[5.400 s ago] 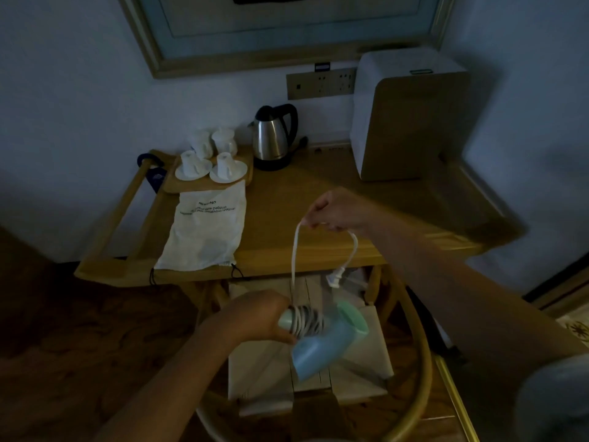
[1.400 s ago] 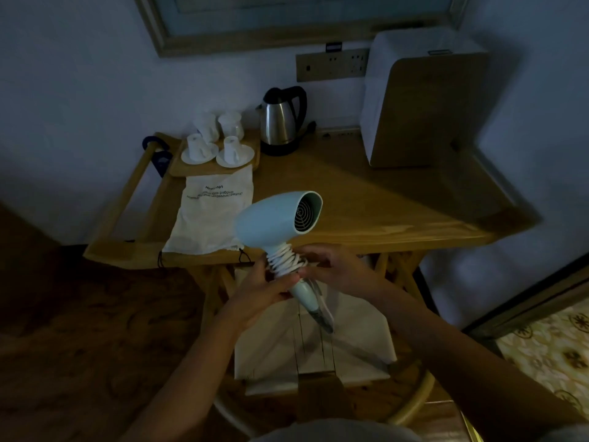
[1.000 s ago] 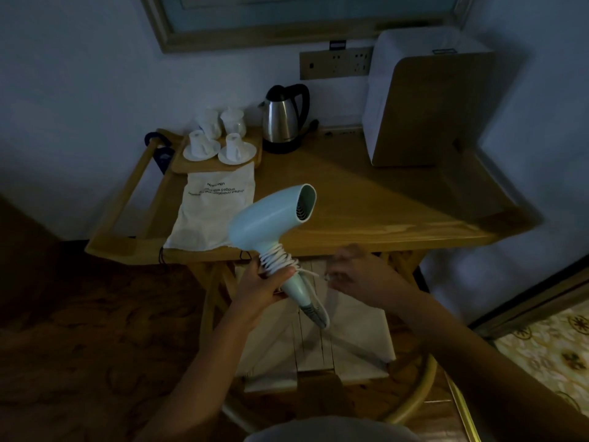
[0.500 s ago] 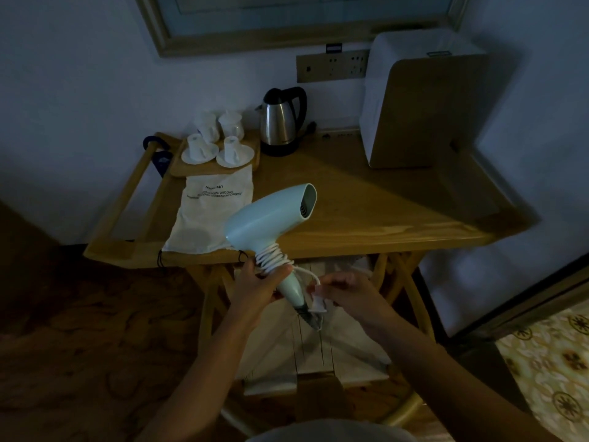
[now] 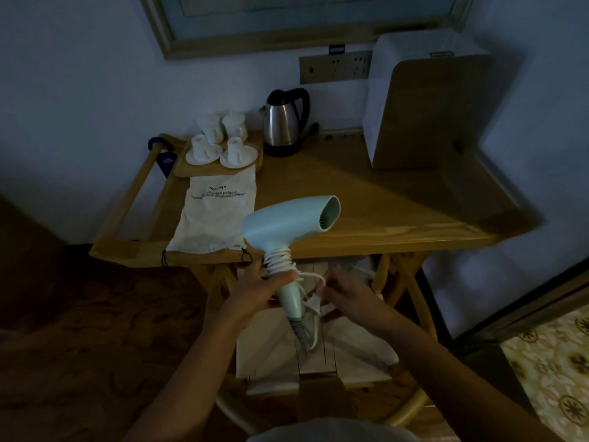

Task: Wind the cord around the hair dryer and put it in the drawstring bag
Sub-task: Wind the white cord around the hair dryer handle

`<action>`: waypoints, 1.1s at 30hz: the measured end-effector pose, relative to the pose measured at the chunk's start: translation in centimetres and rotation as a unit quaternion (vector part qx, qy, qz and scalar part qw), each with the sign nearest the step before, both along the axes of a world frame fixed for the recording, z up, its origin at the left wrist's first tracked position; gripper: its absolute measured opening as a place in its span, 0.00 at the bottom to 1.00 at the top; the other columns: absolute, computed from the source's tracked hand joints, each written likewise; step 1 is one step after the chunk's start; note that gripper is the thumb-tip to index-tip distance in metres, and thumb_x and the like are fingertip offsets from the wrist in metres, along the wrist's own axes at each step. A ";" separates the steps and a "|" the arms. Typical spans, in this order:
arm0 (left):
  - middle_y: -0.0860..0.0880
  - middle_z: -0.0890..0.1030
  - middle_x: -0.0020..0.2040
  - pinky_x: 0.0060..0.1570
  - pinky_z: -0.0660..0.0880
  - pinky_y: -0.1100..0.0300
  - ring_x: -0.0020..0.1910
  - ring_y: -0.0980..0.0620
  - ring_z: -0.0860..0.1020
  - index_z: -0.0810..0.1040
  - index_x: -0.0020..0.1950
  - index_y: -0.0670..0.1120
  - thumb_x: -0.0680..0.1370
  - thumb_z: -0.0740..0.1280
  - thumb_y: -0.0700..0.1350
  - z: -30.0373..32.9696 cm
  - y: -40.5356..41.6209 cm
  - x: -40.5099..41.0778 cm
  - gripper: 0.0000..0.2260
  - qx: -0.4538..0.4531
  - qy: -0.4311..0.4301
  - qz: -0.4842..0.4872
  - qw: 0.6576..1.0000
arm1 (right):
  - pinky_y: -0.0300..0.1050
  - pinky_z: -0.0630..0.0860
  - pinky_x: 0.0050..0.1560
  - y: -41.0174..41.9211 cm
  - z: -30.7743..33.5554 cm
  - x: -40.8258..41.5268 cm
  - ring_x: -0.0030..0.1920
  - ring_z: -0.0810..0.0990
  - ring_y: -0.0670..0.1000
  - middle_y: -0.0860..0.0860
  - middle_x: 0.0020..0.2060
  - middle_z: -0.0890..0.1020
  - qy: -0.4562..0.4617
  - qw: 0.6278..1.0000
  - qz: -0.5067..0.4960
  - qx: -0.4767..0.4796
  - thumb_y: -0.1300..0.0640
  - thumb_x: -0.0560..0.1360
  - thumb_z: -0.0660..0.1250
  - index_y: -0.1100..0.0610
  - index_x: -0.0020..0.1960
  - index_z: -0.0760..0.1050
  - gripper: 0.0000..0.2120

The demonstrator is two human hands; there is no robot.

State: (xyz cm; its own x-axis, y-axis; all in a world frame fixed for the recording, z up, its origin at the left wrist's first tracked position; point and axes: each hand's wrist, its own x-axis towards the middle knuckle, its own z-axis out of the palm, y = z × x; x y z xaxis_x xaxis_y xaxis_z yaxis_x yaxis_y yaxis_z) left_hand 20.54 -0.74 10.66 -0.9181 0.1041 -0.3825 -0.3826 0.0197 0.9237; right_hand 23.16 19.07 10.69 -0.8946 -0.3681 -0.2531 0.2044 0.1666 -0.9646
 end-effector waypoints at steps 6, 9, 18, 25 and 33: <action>0.52 0.82 0.46 0.29 0.77 0.63 0.38 0.57 0.83 0.75 0.49 0.56 0.70 0.73 0.41 -0.5 0.9 0.6 0.14 0.017 0.002 -0.008 1.000 | 0.43 0.78 0.32 -0.1 -0.5 0.3 0.30 0.78 0.43 0.49 0.36 0.76 0.107 0.985 0.026 0.132 0.55 0.78 0.58 0.50 0.42 0.64 0.07; 0.53 0.82 0.46 0.31 0.77 0.63 0.40 0.58 0.83 0.74 0.50 0.56 0.69 0.74 0.42 -0.3 1.3 0.5 0.15 0.002 0.030 -0.007 1.000 | 0.38 0.77 0.29 -0.8 -0.9 0.8 0.29 0.78 0.42 0.47 0.34 0.75 0.165 0.969 -0.039 0.182 0.59 0.78 0.60 0.47 0.39 0.63 0.12; 0.55 0.83 0.43 0.29 0.77 0.63 0.38 0.58 0.83 0.75 0.50 0.54 0.68 0.75 0.40 -0.3 2.3 0.7 0.16 0.038 0.030 0.028 0.998 | 0.31 0.65 0.25 -1.5 -2.2 3.1 0.40 0.80 0.54 0.53 0.42 0.80 0.265 0.926 -0.037 0.267 0.56 0.77 0.62 0.54 0.52 0.63 0.08; 0.50 0.86 0.44 0.37 0.80 0.54 0.45 0.50 0.84 0.76 0.55 0.50 0.63 0.74 0.45 -0.6 1.9 0.8 0.21 0.202 -0.016 0.037 0.978 | 0.48 0.79 0.52 1.3 -1.9 2.4 0.57 0.79 0.58 0.60 0.57 0.79 -0.142 0.960 0.008 -0.240 0.53 0.74 0.65 0.61 0.62 0.71 0.19; 0.47 0.85 0.48 0.40 0.80 0.54 0.48 0.50 0.83 0.75 0.59 0.46 0.68 0.69 0.44 -0.9 1.0 0.9 0.20 0.277 -0.026 0.037 0.960 | 0.46 0.78 0.57 2.0 -0.7 2.1 0.58 0.79 0.55 0.55 0.56 0.81 -0.157 0.944 0.053 -0.287 0.61 0.70 0.67 0.57 0.60 0.76 0.18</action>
State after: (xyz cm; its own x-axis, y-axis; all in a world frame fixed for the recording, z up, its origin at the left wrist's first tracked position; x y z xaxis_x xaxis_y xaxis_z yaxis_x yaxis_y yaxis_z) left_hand 21.48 0.29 9.76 -0.9120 0.2406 -0.3322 -0.4098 -0.4974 0.7646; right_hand 25.22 21.07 9.96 -0.7593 -0.6082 -0.2315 0.5063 -0.3285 -0.7973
